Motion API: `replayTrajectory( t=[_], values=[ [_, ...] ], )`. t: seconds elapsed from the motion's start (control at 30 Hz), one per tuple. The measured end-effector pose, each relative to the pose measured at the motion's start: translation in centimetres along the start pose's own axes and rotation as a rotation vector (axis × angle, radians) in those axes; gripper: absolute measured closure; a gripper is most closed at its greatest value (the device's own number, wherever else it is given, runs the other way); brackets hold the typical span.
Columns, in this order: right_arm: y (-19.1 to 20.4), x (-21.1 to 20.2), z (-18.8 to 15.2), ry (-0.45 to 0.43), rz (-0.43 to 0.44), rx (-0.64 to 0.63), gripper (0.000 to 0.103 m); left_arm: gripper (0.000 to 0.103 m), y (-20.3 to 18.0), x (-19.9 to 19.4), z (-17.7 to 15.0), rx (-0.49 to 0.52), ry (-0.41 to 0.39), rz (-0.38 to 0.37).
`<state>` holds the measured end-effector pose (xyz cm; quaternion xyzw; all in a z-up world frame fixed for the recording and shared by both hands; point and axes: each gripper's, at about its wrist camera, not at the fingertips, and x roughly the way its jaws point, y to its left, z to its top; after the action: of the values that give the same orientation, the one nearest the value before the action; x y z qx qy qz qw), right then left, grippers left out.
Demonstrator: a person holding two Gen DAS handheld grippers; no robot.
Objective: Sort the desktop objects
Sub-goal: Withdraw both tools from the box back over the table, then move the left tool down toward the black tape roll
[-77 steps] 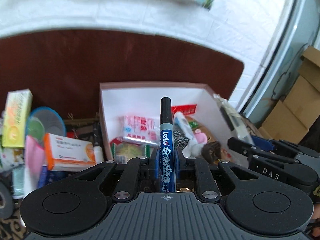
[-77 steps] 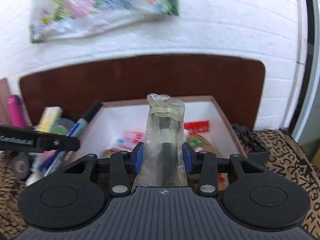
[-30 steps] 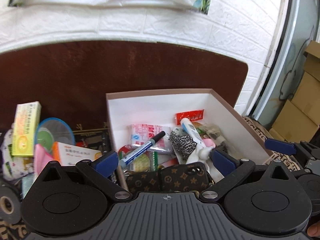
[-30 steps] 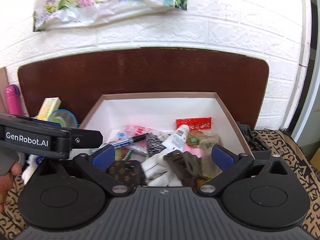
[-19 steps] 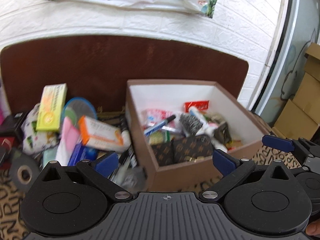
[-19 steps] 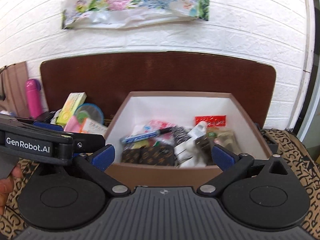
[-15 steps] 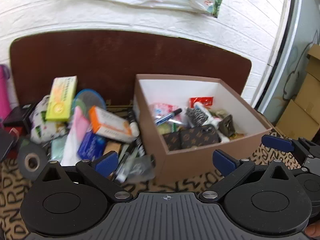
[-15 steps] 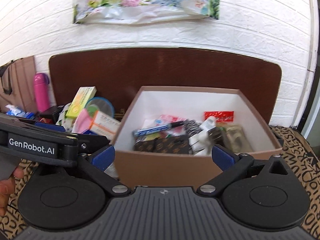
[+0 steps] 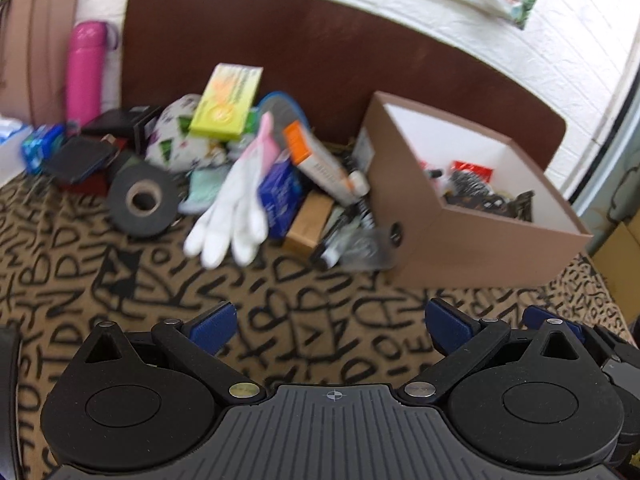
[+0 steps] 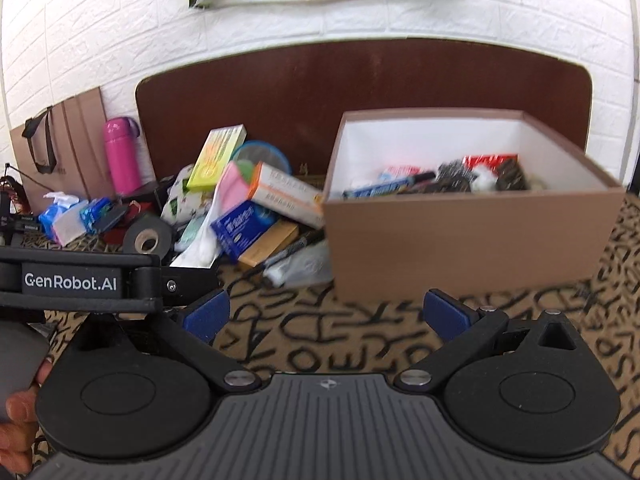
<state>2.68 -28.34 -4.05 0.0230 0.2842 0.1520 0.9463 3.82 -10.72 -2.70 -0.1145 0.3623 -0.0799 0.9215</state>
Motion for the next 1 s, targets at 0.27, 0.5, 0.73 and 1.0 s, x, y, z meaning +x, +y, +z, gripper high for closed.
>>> replayTrajectory(
  t=[0.27, 0.5, 0.73, 1.0],
  values=[
    [1.6, 0.6, -2.1, 0.056, 0.021, 0.027, 0.000, 0.000, 1.9, 0.1, -1.7, -0.016, 0.038, 0.039],
    [3.0, 1.2, -2.5, 0.073, 0.047, -0.009, 0.000, 0.000, 4.4, 0.0, -2.7, -0.042, 0.034, 0.023],
    [4.9, 2.7, -1.2, 0.056, 0.106, -0.043, 0.000, 0.000, 7.2, -0.1, -1.1, -0.049, -0.015, 0.011],
    [7.8, 6.2, 0.2, 0.063, 0.177, -0.082, 0.002, 0.006, 12.0, 1.6, 1.1, -0.097, -0.017, 0.092]
  ],
)
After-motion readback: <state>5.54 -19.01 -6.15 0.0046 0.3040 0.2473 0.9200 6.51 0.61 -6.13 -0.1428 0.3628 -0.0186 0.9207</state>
